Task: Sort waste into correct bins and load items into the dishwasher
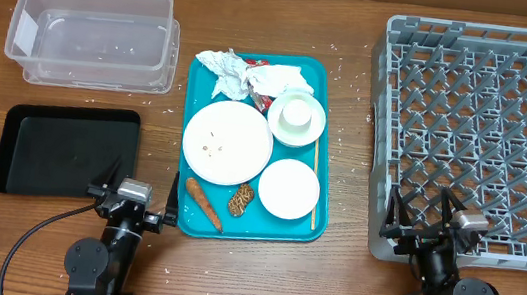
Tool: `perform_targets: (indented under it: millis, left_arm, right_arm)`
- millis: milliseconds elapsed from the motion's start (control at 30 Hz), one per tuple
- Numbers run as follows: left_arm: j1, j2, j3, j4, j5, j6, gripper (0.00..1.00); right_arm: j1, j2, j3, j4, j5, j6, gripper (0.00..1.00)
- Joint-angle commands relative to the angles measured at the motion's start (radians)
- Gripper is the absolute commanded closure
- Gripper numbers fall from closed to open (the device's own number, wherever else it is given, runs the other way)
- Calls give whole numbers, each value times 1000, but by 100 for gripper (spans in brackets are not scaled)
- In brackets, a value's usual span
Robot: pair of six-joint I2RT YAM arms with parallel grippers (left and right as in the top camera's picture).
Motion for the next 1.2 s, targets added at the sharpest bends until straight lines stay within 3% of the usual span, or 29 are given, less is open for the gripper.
perform_targets:
  millis: [0, 133, 333, 700, 967, 1167]
  left_arm:
    - [9, -11, -4, -1, -6, 17, 0]
    - [9, -11, -4, -1, -6, 17, 0]
    - [9, -11, -4, -1, -6, 17, 0]
    - [9, -11, -4, -1, -6, 17, 0]
    - [9, -11, -4, -1, -6, 17, 0]
    - [9, -11, -4, -1, -6, 17, 0]
  right_arm:
    - [6, -12, -10, 8, -1, -5, 0]
    - [6, -12, -10, 95, -7, 8, 0]
    - [6, -12, -10, 356, -169, 186, 0]
    - [6, -11, 3, 817, -56, 343, 0]
    - [6, 126, 274, 782, 59, 293, 0]
    - [6, 470, 662, 491, -193, 185, 0]
